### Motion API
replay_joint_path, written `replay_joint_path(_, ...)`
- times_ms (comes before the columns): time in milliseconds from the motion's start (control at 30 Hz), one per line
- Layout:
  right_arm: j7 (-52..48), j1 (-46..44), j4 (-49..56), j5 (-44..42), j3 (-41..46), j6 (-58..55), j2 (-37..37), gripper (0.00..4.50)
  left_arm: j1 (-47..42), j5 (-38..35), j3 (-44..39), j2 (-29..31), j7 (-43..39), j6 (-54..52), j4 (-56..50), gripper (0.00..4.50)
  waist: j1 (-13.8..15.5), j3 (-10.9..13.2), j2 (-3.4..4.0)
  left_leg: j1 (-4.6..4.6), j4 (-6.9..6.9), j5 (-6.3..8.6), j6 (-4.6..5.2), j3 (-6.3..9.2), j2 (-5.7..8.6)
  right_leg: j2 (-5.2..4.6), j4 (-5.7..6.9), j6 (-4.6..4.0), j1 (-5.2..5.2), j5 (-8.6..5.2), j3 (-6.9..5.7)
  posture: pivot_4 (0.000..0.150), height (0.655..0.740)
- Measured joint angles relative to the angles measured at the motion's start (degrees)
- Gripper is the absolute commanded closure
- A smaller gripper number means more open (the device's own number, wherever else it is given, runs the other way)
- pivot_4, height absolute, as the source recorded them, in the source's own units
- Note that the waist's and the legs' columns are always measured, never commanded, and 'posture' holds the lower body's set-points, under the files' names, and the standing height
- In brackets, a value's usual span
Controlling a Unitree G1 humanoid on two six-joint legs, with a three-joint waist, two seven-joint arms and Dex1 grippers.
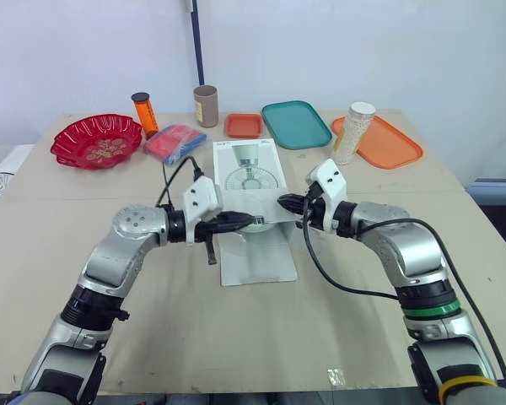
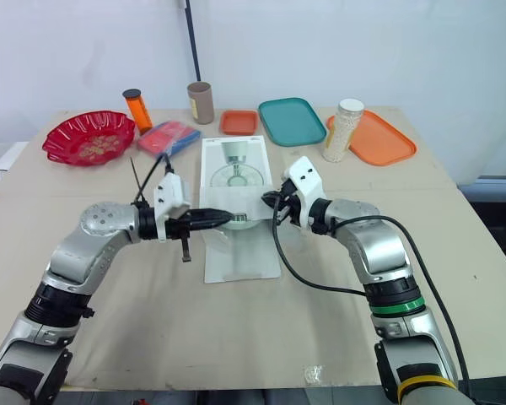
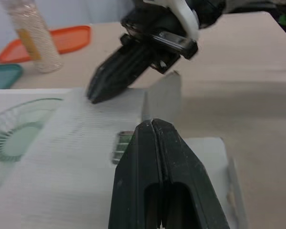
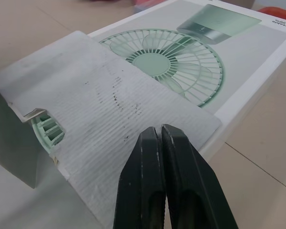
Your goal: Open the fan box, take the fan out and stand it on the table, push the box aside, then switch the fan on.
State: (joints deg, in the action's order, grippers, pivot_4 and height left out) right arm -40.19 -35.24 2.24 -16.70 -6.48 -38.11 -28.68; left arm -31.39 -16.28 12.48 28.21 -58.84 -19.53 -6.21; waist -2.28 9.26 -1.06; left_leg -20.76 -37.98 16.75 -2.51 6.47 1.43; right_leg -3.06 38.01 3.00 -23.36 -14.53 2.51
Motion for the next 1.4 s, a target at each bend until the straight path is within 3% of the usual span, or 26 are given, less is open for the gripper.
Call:
replay_joint_path(200, 0.03, 0.43, 0.60, 0.15, 0.02, 0.01, 0.25, 4.38, 0.28, 6.86, 3.62, 2.09, 0.10, 3.31, 2.59, 4.50, 0.01, 0.00, 0.00, 0.01, 0.01, 0.00, 0.01, 0.00, 0.00, 0.00, 0.00, 0.00, 0.00, 0.00, 0.01, 0.150, 0.7400)
replay_joint_path(533, 0.19, 1.00, 1.21, 0.50, -0.53, 0.37, 1.05, 4.38, 0.13, 6.01, 2.31, 5.87, -1.92, 2.64, 0.57, 4.50, -0.24, 0.00, 0.00, 0.03, 0.02, 0.01, 0.02, 0.00, -0.02, 0.01, 0.00, 0.00, 0.02, 0.00, 0.01, 0.150, 0.7400)
replay_joint_path(767, 0.04, 0.98, 1.33, 1.23, -0.87, 0.68, 1.61, 4.38, -7.34, 4.12, 0.31, 6.42, -4.06, 2.37, 0.82, 4.50, -0.33, -0.01, -0.01, 0.05, 0.03, 0.01, 0.02, -0.01, -0.02, 0.04, 0.00, 0.00, 0.03, 0.00, 0.01, 0.150, 0.7400)
replay_joint_path(1067, 0.19, 1.26, 1.71, 1.39, -1.20, 1.12, 2.30, 4.38, -11.43, 10.26, 5.38, 6.70, -9.25, 10.88, 11.27, 4.50, -0.36, -0.01, -0.01, 0.06, 0.04, 0.01, 0.02, 0.00, -0.02, 0.06, 0.00, -0.01, 0.03, 0.00, 0.01, 0.150, 0.7400)
replay_joint_path(1400, 0.60, 2.69, 3.66, 1.33, -0.76, 0.42, 2.29, 4.38, -9.14, 12.16, 7.27, 7.91, -13.50, 14.43, 10.68, 4.50, -0.38, -0.01, -0.01, 0.05, 0.04, 0.01, 0.03, 0.00, -0.04, 0.07, 0.01, -0.01, 0.02, -0.01, 0.02, 0.150, 0.7400)
